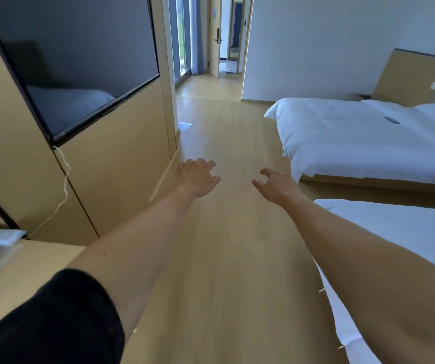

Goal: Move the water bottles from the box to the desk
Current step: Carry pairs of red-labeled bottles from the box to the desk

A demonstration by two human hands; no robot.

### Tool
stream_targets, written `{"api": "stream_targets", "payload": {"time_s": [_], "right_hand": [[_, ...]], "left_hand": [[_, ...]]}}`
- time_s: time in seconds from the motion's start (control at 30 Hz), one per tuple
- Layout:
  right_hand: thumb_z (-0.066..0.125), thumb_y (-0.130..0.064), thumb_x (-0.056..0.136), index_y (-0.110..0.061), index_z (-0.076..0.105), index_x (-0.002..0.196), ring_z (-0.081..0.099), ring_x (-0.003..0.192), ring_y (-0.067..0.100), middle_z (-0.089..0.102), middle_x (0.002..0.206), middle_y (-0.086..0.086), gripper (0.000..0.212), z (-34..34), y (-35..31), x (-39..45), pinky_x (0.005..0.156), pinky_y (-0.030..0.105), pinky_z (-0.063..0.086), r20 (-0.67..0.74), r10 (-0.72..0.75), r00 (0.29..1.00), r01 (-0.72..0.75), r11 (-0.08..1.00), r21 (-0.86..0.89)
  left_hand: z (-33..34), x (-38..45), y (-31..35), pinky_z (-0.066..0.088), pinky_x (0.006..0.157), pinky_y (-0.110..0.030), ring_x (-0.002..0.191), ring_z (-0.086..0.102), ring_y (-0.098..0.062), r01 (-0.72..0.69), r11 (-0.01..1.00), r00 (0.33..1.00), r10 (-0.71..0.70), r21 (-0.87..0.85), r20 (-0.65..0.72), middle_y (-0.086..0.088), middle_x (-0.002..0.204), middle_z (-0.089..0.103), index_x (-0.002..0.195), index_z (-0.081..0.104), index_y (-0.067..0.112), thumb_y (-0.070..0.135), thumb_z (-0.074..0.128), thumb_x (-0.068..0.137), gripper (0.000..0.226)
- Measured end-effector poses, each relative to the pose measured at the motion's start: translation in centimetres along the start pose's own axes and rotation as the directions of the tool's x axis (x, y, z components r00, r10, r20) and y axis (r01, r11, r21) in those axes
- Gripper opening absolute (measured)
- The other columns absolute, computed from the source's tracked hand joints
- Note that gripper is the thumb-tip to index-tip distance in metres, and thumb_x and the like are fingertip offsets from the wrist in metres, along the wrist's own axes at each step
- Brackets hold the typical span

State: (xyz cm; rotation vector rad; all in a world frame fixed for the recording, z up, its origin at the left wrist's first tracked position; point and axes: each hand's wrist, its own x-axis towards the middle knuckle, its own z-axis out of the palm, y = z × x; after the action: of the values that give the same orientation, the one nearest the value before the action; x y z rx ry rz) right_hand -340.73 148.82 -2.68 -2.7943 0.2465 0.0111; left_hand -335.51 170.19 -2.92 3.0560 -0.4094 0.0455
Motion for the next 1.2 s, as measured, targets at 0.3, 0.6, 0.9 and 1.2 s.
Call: {"api": "stream_targets", "payload": {"time_s": [0.3,0.6,0.9,1.2], "right_hand": [[0.044,-0.051,0.1,-0.022,0.038,0.152,0.043,0.137,0.03,0.046,0.15,0.012,0.059,-2.4,7.2,4.6,0.107,0.04,0.038,0.016,0.038,0.999,-0.038,0.999,0.003],[0.041,-0.057,0.098,-0.031,0.032,0.154,0.044,0.136,0.031,0.043,0.15,0.012,0.062,-2.4,8.2,13.1,0.108,0.044,0.041,0.03,0.066,0.997,-0.064,0.995,-0.076],[0.04,-0.059,0.098,-0.033,0.032,0.153,0.044,0.136,0.029,0.044,0.149,0.01,0.062,-2.9,6.0,28.0,0.109,0.044,0.039,0.005,0.133,0.991,-0.132,0.986,-0.103],[0.043,-0.059,0.097,-0.035,0.036,0.15,0.041,0.139,0.029,0.041,0.152,0.013,0.06,-2.3,4.5,41.3,0.111,0.043,0.038,-0.005,0.193,0.981,-0.193,0.979,-0.057]], "left_hand": [[0.7,5.6,6.7,0.023,0.116,-0.045,0.144,0.033,-0.026,0.002,1.0,0.995,-0.002,0.001,0.101,0.0,0.159,0.033,0.157,0.025,0.035,0.059,0.032,0.101,0.061],[1.6,15.3,6.3,0.018,0.119,-0.047,0.148,0.026,-0.028,0.027,0.999,0.992,-0.024,-0.02,0.123,-0.001,0.163,0.026,0.157,0.021,0.036,0.06,0.033,0.1,0.063],[2.4,31.5,2.5,0.023,0.114,-0.046,0.146,0.029,-0.028,0.003,0.998,0.991,0.005,-0.06,0.133,-0.002,0.161,0.03,0.156,0.024,0.036,0.058,0.035,0.1,0.061],[3.1,45.0,-0.4,0.022,0.116,-0.046,0.146,0.03,-0.029,-0.043,0.996,0.987,0.054,-0.073,0.153,-0.003,0.16,0.031,0.156,0.027,0.035,0.058,0.035,0.1,0.061]]}}
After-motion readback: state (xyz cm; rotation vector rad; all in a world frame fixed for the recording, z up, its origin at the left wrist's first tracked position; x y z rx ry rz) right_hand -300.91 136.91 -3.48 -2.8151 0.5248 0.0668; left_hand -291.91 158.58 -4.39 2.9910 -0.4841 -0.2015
